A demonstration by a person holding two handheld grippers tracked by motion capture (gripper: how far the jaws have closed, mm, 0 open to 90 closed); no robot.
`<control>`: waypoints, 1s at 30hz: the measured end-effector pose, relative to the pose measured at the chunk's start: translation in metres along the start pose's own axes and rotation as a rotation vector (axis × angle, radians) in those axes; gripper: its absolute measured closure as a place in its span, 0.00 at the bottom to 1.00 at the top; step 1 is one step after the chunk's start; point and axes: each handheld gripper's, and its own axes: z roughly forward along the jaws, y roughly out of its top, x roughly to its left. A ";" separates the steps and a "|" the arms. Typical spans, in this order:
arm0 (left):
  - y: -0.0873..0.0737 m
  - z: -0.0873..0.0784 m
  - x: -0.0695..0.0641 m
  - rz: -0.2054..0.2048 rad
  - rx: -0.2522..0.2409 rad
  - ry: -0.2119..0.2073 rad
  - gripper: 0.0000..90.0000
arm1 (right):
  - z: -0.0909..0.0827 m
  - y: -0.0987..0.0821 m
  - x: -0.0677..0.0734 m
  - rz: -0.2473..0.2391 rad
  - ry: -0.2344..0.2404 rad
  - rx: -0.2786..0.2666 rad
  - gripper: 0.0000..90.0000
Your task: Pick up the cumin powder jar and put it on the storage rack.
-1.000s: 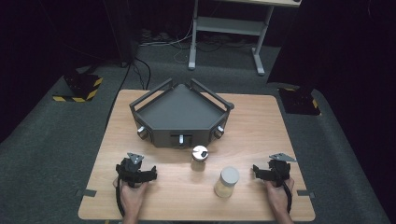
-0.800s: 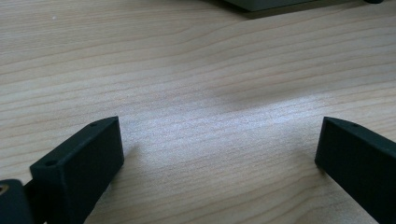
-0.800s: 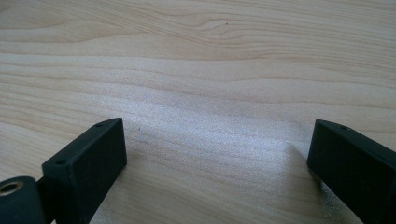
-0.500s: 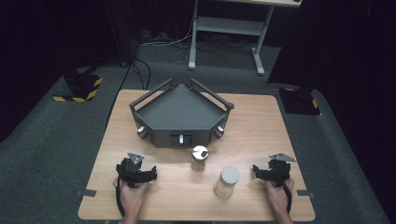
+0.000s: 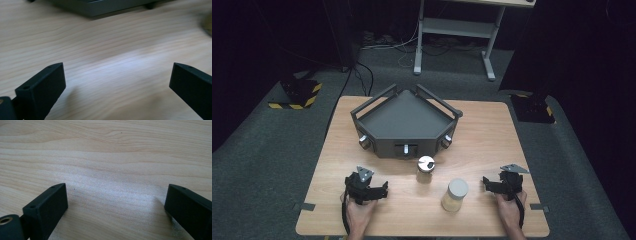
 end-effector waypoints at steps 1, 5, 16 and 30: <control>0.001 -0.001 -0.005 0.025 -0.011 -0.018 0.01 | 0.000 0.000 0.000 0.000 0.000 0.000 0.05; 0.005 -0.006 -0.016 0.073 -0.057 -0.083 0.01 | 0.000 0.000 0.000 0.000 0.000 0.000 0.05; 0.020 -0.009 -0.032 0.144 -0.142 -0.217 0.01 | 0.000 0.000 0.000 -0.001 0.000 -0.001 0.05; 0.038 0.001 -0.043 0.187 -0.145 -0.267 0.01 | 0.000 0.000 0.000 -0.002 0.001 -0.001 0.05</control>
